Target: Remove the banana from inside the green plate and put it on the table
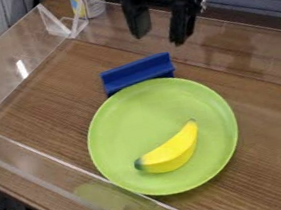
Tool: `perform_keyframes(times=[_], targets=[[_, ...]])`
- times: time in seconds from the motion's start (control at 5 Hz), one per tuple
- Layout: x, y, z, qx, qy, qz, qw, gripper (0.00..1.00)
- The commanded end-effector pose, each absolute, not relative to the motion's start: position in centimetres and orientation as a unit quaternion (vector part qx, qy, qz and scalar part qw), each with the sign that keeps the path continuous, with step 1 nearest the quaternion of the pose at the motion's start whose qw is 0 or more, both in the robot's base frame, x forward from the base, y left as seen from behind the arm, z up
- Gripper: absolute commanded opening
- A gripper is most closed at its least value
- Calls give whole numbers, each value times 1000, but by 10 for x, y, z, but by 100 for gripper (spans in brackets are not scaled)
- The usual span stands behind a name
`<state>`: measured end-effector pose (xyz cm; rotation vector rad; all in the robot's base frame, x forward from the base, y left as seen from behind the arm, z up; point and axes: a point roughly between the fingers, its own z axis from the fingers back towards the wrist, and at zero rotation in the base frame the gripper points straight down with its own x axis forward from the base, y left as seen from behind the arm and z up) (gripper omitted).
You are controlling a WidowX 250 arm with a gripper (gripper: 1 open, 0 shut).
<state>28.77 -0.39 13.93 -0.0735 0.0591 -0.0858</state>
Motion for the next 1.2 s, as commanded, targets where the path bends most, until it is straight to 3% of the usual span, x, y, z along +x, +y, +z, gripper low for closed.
perform_keyframes(times=[0.0, 1.0], targets=[[294, -2, 153, -37, -12, -52, 998, 100], [301, 1, 148, -32, -19, -43, 998, 100]])
